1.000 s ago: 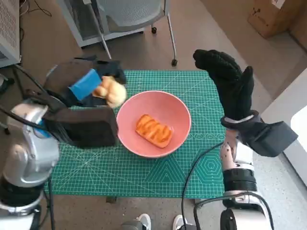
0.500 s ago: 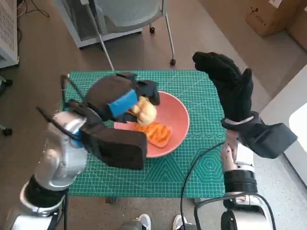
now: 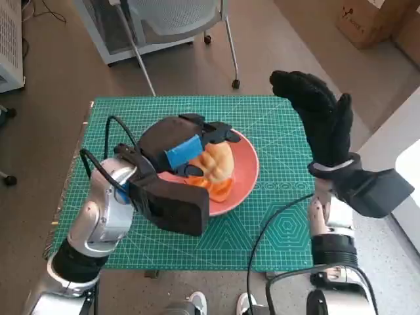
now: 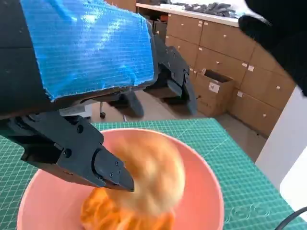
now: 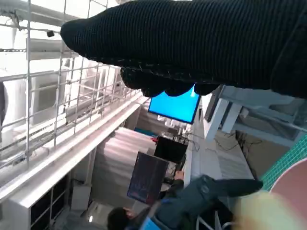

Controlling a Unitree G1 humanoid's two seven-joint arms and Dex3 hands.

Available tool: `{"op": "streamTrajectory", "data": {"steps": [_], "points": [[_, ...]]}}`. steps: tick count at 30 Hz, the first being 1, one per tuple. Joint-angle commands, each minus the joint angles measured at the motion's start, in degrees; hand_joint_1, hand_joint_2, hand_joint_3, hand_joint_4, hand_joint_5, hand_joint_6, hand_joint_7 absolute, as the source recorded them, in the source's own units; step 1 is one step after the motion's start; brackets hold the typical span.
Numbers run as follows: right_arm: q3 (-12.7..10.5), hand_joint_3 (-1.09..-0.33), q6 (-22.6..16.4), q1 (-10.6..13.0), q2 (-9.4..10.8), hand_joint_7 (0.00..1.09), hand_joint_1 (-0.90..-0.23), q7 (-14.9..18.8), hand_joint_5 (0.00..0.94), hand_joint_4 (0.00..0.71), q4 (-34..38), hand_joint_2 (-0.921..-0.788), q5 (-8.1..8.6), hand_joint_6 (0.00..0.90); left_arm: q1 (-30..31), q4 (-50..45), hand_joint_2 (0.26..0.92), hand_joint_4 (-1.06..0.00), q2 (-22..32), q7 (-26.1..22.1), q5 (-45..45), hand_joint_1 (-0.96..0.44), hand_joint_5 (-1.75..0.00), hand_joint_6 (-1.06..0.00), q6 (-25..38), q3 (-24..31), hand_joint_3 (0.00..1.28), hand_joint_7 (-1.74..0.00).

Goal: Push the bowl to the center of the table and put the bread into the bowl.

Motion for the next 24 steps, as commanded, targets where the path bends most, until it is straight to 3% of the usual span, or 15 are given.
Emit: {"op": "streamTrajectory", "data": {"steps": [1,7,15,24], "points": [[0.22,-0.426,1.19,1.10,-0.29,0.00,-0.540,-0.74,0.000,0.266,-0.26,-0.921,-0.69,0.463,0.00,2.11,0.790,-0.25,0.45,1.95,-2.05,-0.20,0.00,-0.30,-3.83,1.52,0.01,-0.08],[0.36,-0.429,1.74,0.78,-0.37,0.00,-0.550,-1.54,0.000,0.265,-0.85,-0.921,-1.30,0.468,-0.52,4.66,0.781,-0.14,0.16,2.22,-7.71,-0.22,0.00,-0.26,-6.25,5.61,0.00,-0.05],[0.78,-0.429,2.62,0.66,-0.53,0.00,-0.567,-2.28,0.001,0.266,-2.50,-0.921,-1.65,0.472,0.03,7.05,0.777,-0.12,-2.01,3.06,-22.02,-0.26,0.00,-0.23,-7.17,15.62,0.00,-0.04],[0.79,-0.429,3.20,-0.30,-0.91,0.00,-0.555,-2.75,0.001,0.267,-2.68,-0.921,-1.65,0.474,1.32,3.01,0.856,-0.13,-10.49,6.90,-44.75,-0.32,0.00,-0.23,-0.03,28.69,0.04,-0.03]]}}
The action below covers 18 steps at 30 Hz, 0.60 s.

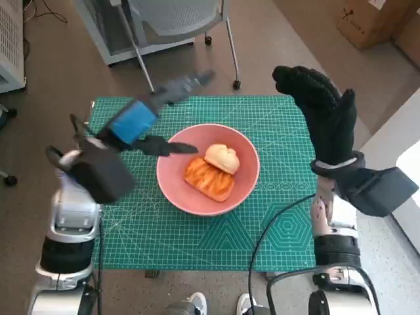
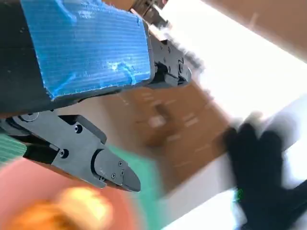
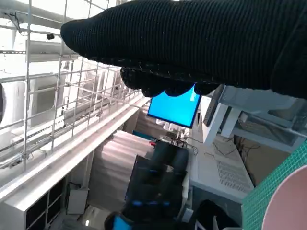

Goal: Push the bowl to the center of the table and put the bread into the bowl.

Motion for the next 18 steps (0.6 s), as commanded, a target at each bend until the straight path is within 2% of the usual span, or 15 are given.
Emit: {"op": "streamTrajectory", "data": {"steps": [1,7,12,15,18], "points": [[0.10,-0.429,1.35,-0.36,-0.71,0.00,-0.550,-0.67,0.000,0.266,0.40,-0.921,-0.70,0.474,1.13,-4.03,0.876,-0.12,-5.50,4.05,-11.31,-0.34,0.00,-0.22,4.23,6.58,0.05,-0.03],[0.29,-0.431,1.88,-1.39,-0.89,0.01,-0.538,-1.60,0.000,0.260,0.43,-0.921,-1.43,0.476,1.65,-3.31,0.916,-0.14,-8.98,6.22,-21.02,-0.48,-0.01,-0.22,4.72,11.50,0.12,-0.05],[0.59,-0.434,2.21,-2.09,-1.02,0.01,-0.534,-2.57,0.002,0.263,0.05,-0.921,-2.02,0.477,1.80,-2.33,0.920,-0.18,-9.52,7.12,-22.65,-0.57,-0.03,-0.24,1.97,12.43,0.15,-0.08],[0.69,-0.434,2.36,-2.48,-1.05,0.01,-0.538,-2.84,0.005,0.269,-0.07,-0.921,-2.11,0.481,1.83,-2.13,0.921,-0.22,-9.62,7.73,-22.35,-0.62,-0.02,-0.10,0.43,12.32,0.17,-0.45],[0.85,-0.434,2.61,-2.77,-0.98,0.01,-0.549,-3.09,0.005,0.272,-0.36,-0.921,-2.15,0.484,1.87,-2.32,0.921,-0.24,-9.79,8.79,-22.09,-0.64,-0.03,-0.05,-0.28,12.16,0.18,-0.60]]}}
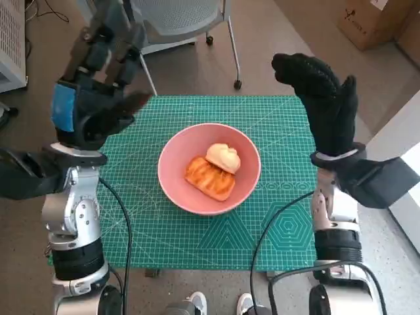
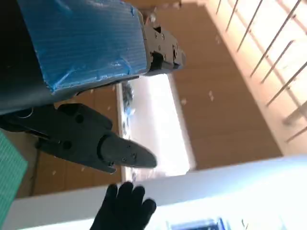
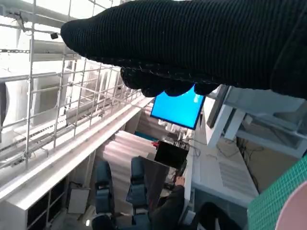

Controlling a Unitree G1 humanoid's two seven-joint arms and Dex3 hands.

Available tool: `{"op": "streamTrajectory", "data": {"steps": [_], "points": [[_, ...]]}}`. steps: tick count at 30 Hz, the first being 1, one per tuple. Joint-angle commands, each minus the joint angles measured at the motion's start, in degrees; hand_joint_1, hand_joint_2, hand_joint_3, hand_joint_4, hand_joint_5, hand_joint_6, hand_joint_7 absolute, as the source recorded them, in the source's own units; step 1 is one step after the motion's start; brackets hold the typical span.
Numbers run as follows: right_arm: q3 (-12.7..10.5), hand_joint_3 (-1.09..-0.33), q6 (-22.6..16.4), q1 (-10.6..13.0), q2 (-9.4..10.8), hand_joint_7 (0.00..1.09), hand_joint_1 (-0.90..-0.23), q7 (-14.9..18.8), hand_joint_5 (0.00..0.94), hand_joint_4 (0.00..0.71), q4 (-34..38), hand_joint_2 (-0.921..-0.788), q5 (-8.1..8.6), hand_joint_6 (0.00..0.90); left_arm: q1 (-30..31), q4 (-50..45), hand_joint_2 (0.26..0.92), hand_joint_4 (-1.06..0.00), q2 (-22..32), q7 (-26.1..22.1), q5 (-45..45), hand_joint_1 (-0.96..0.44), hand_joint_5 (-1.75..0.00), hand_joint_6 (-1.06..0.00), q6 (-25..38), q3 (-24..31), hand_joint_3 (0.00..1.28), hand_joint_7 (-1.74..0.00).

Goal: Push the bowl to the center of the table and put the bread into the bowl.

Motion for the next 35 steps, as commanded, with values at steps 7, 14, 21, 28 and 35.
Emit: {"op": "streamTrajectory", "data": {"steps": [7,14,21,28,35], "points": [[0.58,-0.424,1.63,-0.73,-0.14,0.01,-0.566,-1.15,0.004,0.273,-0.73,-0.921,-1.01,0.483,0.41,-0.35,0.921,-0.26,-0.85,2.22,-0.76,-0.65,-0.03,-0.04,-2.26,-0.29,0.18,-0.67],[0.63,-0.426,2.33,-0.84,-0.40,0.01,-0.575,-1.21,0.006,0.278,-1.36,-0.921,-1.06,0.481,0.37,-1.63,0.921,-0.27,-0.89,2.85,-0.98,-0.65,-0.03,-0.04,-1.69,-1.02,0.17,-0.67],[0.54,-0.413,3.44,-1.03,-0.41,0.01,-0.601,-1.49,0.008,0.289,-1.94,-0.921,-0.90,0.481,0.71,-2.56,0.921,-0.26,-0.74,2.74,-0.56,-0.65,-0.03,-0.04,-2.18,-1.87,0.14,-0.67],[0.82,-0.401,3.86,-1.00,-0.39,0.01,-0.601,-2.03,0.010,0.297,-2.62,-0.921,-1.47,0.482,1.53,-3.06,0.921,-0.24,-0.21,2.20,0.72,-0.62,-0.01,0.00,-3.83,-2.95,0.13,-0.66],[1.22,-0.400,4.16,-1.00,-0.49,0.00,-0.587,-3.29,0.009,0.300,-3.13,-0.921,-2.55,0.482,2.02,-2.84,0.921,-0.24,-0.27,2.41,1.55,-0.60,-0.01,0.00,-4.88,-3.71,0.14,-0.67]]}}
